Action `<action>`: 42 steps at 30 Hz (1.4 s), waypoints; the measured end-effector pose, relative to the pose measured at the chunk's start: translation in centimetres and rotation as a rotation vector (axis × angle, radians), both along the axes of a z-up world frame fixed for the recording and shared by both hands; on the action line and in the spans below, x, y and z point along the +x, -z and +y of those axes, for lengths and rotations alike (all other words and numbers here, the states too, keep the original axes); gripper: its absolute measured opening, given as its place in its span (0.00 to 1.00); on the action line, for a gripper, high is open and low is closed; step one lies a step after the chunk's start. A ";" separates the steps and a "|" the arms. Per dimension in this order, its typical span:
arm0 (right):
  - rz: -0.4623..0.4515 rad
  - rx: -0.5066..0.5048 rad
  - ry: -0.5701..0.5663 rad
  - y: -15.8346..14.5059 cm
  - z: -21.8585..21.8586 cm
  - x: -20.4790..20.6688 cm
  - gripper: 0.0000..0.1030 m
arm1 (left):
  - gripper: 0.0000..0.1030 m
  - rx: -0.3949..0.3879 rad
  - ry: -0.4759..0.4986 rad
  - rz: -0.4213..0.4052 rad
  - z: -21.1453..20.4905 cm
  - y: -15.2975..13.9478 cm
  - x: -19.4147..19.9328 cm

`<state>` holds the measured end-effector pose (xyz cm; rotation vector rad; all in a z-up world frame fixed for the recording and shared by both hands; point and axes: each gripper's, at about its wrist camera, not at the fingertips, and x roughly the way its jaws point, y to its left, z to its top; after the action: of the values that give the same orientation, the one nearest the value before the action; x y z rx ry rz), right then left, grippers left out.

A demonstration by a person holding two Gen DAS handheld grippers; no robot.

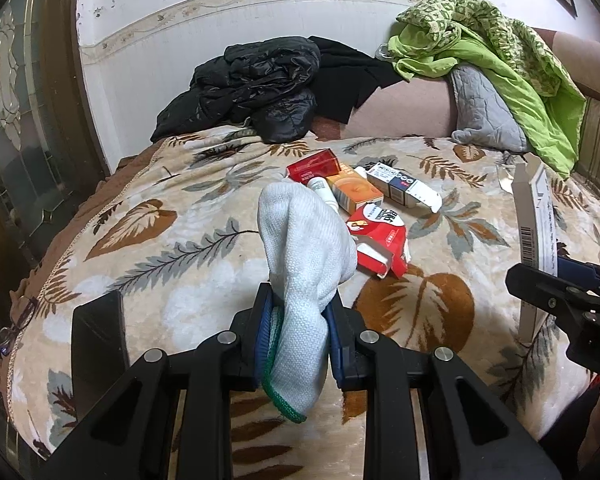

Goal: Collect trash
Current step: 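Carry the cloth and medicine box to the red wastebasket and open both grippers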

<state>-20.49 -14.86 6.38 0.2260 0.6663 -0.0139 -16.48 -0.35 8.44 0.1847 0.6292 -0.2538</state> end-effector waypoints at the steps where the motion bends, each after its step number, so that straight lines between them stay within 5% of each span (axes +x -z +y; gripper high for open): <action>1: -0.001 0.004 0.001 0.0 0.0 0.0 0.64 | 0.23 -0.002 0.003 -0.001 0.0 0.0 -0.1; 10: -0.019 0.071 0.037 -0.9 -1.4 -0.9 0.64 | 0.23 -0.037 0.057 0.020 -0.4 -0.1 -0.4; 17: -0.054 0.163 0.121 -3.1 -5.7 -5.5 0.64 | 0.23 -0.075 0.204 0.042 -2.9 -0.7 -2.0; 25: -0.071 0.198 0.273 -4.9 -11.8 -13.8 0.64 | 0.23 -0.108 0.462 0.061 -9.8 -3.2 -6.1; 36: -0.072 0.214 0.620 -5.1 -21.0 -28.3 0.64 | 0.23 -0.103 0.859 0.119 -23.1 -5.9 -15.8; 42: -0.087 0.243 0.755 -4.9 -24.5 -34.0 0.64 | 0.24 -0.138 1.033 0.257 -29.8 -6.1 -19.7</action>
<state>-54.50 -39.38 11.29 0.6990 0.4631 -0.6459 -36.14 -30.15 14.53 0.3380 0.7243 -1.3297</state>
